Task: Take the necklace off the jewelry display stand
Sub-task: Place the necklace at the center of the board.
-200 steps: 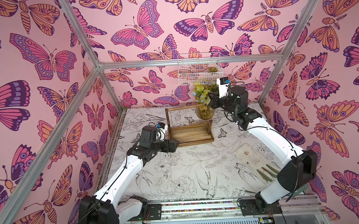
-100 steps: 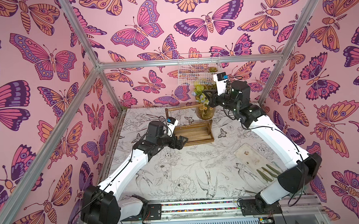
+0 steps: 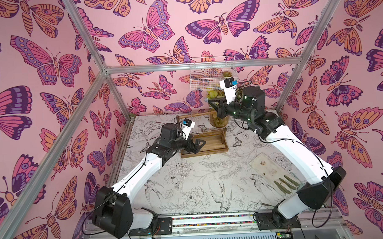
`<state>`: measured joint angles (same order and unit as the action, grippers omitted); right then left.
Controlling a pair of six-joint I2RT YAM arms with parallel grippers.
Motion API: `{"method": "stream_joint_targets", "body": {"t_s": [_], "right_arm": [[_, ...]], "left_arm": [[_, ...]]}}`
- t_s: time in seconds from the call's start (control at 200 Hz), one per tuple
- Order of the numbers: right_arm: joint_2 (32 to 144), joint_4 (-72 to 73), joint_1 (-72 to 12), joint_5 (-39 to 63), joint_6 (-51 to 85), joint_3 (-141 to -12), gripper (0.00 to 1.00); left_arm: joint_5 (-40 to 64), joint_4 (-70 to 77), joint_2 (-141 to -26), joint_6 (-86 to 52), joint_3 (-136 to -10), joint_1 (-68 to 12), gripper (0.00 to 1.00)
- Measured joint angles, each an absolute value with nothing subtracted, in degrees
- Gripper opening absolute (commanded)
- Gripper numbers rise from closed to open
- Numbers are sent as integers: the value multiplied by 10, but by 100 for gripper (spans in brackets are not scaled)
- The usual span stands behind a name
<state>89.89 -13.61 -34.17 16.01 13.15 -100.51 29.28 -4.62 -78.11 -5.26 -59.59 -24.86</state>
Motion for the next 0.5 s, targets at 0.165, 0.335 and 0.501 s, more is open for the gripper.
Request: {"method": "stream_joint_targets", "body": {"t_s": [0.165, 0.335, 0.501], "right_arm": [[896, -141, -362, 161, 137, -1005, 0], [892, -140, -371, 162, 144, -1005, 0], [891, -140, -373, 164, 150, -1006, 0]], "left_arm": [[307, -11, -781, -49, -596, -256, 100], [304, 12, -781, -47, -596, -259, 100], [283, 22, -781, -41, -596, -259, 99]]}}
